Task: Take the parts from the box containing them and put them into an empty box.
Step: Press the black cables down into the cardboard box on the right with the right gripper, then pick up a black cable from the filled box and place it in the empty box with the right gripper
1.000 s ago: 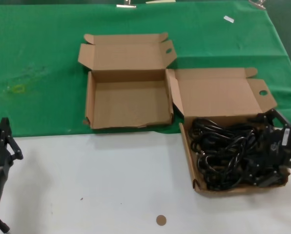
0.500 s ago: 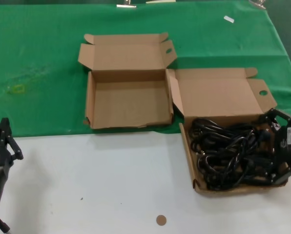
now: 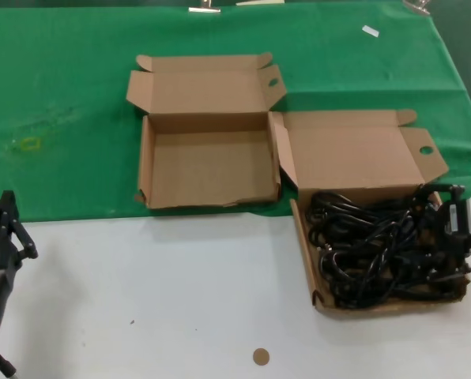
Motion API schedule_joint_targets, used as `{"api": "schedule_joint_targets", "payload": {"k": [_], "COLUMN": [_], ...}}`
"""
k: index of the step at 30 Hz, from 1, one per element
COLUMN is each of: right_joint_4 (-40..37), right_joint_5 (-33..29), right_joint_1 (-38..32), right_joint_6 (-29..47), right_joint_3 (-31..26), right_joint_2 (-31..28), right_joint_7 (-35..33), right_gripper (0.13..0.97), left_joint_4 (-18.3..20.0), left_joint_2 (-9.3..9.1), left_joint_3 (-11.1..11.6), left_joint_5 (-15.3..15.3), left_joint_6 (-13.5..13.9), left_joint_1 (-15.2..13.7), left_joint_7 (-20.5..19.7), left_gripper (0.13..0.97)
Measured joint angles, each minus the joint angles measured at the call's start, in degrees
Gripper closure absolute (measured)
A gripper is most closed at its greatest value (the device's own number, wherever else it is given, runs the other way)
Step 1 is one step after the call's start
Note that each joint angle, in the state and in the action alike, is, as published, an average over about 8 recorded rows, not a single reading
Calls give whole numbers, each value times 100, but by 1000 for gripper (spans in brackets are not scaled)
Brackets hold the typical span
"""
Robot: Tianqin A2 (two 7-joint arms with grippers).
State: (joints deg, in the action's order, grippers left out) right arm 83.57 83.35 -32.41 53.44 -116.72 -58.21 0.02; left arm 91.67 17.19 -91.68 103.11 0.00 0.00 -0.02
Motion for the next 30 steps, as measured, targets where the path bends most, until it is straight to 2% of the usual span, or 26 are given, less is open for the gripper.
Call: {"api": "schedule_joint_targets", "payload": {"k": [6, 10, 18, 27, 30], "right_joint_4": [-130, -204, -296, -223, -143], "right_joint_5": [-171, -252, -364, -458, -486], "right_joint_1": [-61, -87, -113, -179, -212], "right_joint_6": [152, 226, 330, 525, 615], "right_joint_3": [33, 52, 106, 186, 216], "right_joint_2": [194, 297, 418, 381, 336], "right_joint_7": [-58, -94, -135, -34, 41], "right_gripper": [540, 540, 745, 880, 880], "left_joint_4": [0, 0, 0, 0, 0], "left_joint_2": [0, 0, 0, 0, 0], "left_joint_3": [0, 0, 0, 0, 0], "left_joint_5": [0, 0, 0, 0, 0], "left_joint_6": [0, 0, 0, 0, 0], "left_joint_1": [0, 0, 0, 0, 0], "left_joint_7": [0, 0, 0, 0, 0], "left_gripper": [953, 953, 953, 953, 953]}}
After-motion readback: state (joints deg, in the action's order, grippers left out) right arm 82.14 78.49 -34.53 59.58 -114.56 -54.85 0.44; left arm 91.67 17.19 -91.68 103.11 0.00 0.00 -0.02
